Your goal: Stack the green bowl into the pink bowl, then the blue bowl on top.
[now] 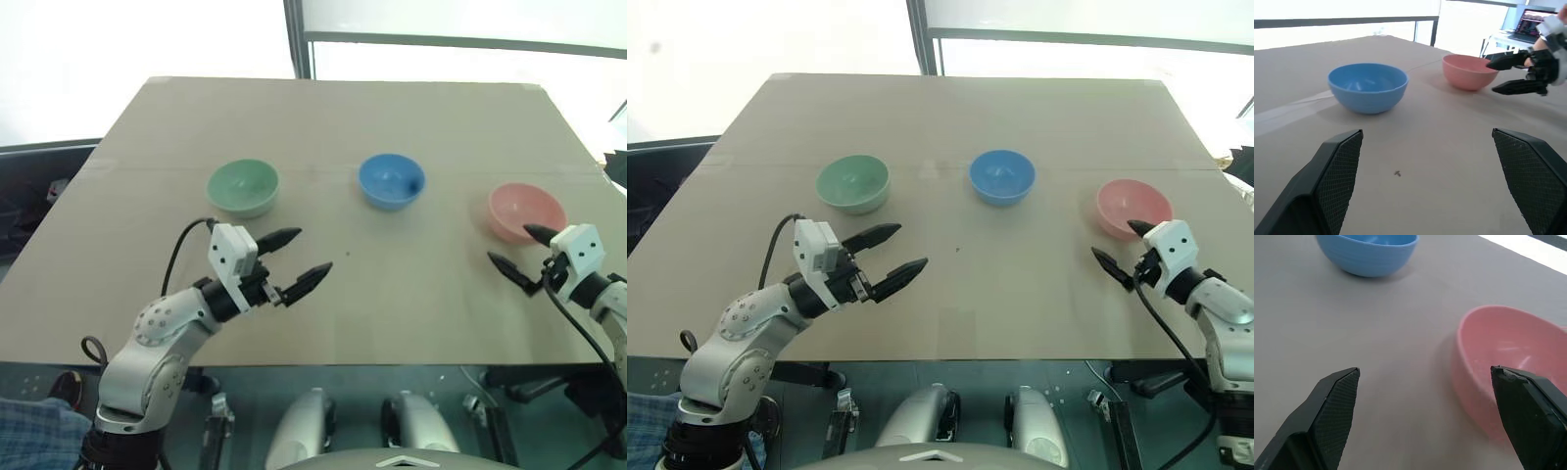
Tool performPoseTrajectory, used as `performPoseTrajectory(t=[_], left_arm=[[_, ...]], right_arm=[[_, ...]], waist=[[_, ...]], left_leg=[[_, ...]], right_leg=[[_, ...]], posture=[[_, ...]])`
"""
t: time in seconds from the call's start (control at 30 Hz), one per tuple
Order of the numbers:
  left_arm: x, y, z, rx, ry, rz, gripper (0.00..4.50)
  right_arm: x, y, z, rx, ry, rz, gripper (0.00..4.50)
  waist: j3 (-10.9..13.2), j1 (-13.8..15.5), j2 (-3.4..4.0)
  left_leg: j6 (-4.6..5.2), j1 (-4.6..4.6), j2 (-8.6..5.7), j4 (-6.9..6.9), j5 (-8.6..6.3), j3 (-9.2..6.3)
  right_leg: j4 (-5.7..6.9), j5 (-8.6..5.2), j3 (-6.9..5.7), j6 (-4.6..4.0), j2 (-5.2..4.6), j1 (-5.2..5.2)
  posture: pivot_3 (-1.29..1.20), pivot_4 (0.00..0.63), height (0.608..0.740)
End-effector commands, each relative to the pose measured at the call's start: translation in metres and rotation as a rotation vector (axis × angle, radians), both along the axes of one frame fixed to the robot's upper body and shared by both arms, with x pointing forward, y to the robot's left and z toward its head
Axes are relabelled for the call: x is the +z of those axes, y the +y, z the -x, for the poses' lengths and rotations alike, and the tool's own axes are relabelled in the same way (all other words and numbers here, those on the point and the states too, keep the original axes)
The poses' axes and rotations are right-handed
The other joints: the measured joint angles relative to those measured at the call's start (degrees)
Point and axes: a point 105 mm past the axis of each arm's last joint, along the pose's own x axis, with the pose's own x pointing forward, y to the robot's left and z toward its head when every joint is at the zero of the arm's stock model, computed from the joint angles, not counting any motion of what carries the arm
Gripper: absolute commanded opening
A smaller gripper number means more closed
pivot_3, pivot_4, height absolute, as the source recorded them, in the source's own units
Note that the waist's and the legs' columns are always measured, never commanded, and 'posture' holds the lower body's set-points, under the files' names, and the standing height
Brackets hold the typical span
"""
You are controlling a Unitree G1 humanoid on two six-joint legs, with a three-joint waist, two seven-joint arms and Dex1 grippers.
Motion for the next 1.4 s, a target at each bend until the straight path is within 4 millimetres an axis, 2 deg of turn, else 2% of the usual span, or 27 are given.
performPoseTrajectory(t=[0.03, 0.37, 0.47, 0.57, 0.6, 0.63, 0.67, 0.7, 0.73, 0.8, 1.23, 1.4], left_arm=[[0.018, -0.012, 0.011, -0.093, -0.063, -0.009, 4.5], [0.035, -0.025, 0.016, -0.15, -0.091, 0.016, 4.5], [0.039, -0.027, 0.017, -0.152, -0.097, 0.024, 4.5], [0.043, -0.027, 0.016, -0.143, -0.109, 0.034, 4.5], [0.043, -0.027, 0.016, -0.143, -0.111, 0.035, 4.5], [0.044, -0.027, 0.016, -0.144, -0.112, 0.034, 4.5], [0.044, -0.027, 0.015, -0.144, -0.113, 0.034, 4.5], [0.043, -0.027, 0.015, -0.144, -0.113, 0.033, 4.5], [0.043, -0.027, 0.015, -0.143, -0.113, 0.032, 4.5], [0.044, -0.027, 0.014, -0.14, -0.118, 0.031, 4.5], [0.042, -0.028, 0.002, -0.095, -0.091, 0.027, 4.5], [0.036, -0.026, -0.003, -0.087, 0.013, 0.016, 4.5]], right_arm=[[0.011, -0.007, -0.01, -0.021, -0.036, 0.071, 4.48], [0.007, -0.01, -0.031, 0.011, 0.058, 0.214, 4.48], [0.011, -0.009, -0.037, 0.031, 0.064, 0.245, 3.72], [0.014, -0.005, -0.04, 0.059, 0.066, 0.249, 2.43], [0.014, -0.005, -0.041, 0.064, 0.066, 0.249, 2.15], [0.014, -0.004, -0.042, 0.068, 0.065, 0.249, 1.56], [0.014, -0.003, -0.042, 0.075, 0.065, 0.25, 1.2], [0.014, -0.002, -0.043, 0.08, 0.065, 0.251, 1.09], [0.014, -0.001, -0.043, 0.084, 0.065, 0.252, 0.53], [0.014, 0.0, -0.043, 0.089, 0.063, 0.253, 0.04], [0.011, 0.004, -0.038, 0.1, 0.062, 0.246, 0.04], [0.013, 0.022, -0.03, 0.187, 0.064, 0.24, 0.04]], waist=[[0.0, 0.0, 0.0], [0.0, 0.0, 0.0], [0.0, 0.0, 0.01], [0.0, 0.0, 0.01], [0.0, 0.0, 0.01], [0.0, 0.0, 0.0], [0.0, 0.0, 0.0], [0.0, 0.0, 0.0], [0.0, 0.0, 0.0], [0.0, 0.0, 0.01], [0.0, 0.0, 0.01], [0.0, 0.0, 0.01]], left_leg=[[-0.01, 0.0, 0.0, 0.01, 0.01, 0.0], [-0.04, -0.01, 0.0, 0.06, 0.03, 0.02], [-0.04, 0.0, 0.0, 0.09, 0.03, 0.03], [-0.04, 0.0, 0.0, 0.09, 0.03, 0.03], [-0.04, 0.0, 0.0, 0.09, 0.03, 0.03], [-0.04, 0.0, 0.01, 0.09, 0.03, 0.03], [-0.04, 0.0, 0.01, 0.09, 0.03, 0.03], [-0.04, 0.0, 0.0, 0.09, 0.03, 0.03], [-0.04, 0.0, 0.01, 0.09, 0.03, 0.03], [-0.04, 0.0, 0.0, 0.09, 0.03, 0.03], [-0.04, 0.0, 0.01, 0.1, 0.04, 0.03], [-0.04, 0.0, 0.01, 0.1, 0.04, 0.02]], right_leg=[[0.0, 0.0, 0.0, 0.0, 0.0, 0.0], [0.0, 0.0, 0.0, 0.0, 0.05, 0.04], [0.0, 0.0, 0.0, 0.01, 0.05, 0.05], [0.0, 0.0, 0.0, 0.01, 0.06, 0.05], [0.0, 0.01, 0.0, 0.01, 0.07, 0.05], [0.0, 0.01, 0.0, 0.01, 0.08, 0.06], [0.0, 0.01, 0.0, 0.01, 0.08, 0.06], [0.0, 0.01, 0.0, 0.01, 0.08, 0.06], [-0.01, 0.01, 0.0, 0.01, 0.08, 0.06], [-0.01, 0.01, 0.0, 0.01, 0.08, 0.07], [-0.01, 0.01, 0.01, 0.02, 0.09, 0.07], [0.01, 0.01, 0.01, 0.02, 0.1, 0.07]], posture=[[0.0, 0.15, 0.74], [0.0, 0.15, 0.74], [0.0, 0.15, 0.74], [0.0, 0.15, 0.74], [0.0, 0.15, 0.74], [0.0, 0.15, 0.74], [0.0, 0.15, 0.74], [0.0, 0.15, 0.74], [0.0, 0.15, 0.74], [0.0, 0.15, 0.74], [0.0, 0.15, 0.74], [0.0, 0.15, 0.74]])
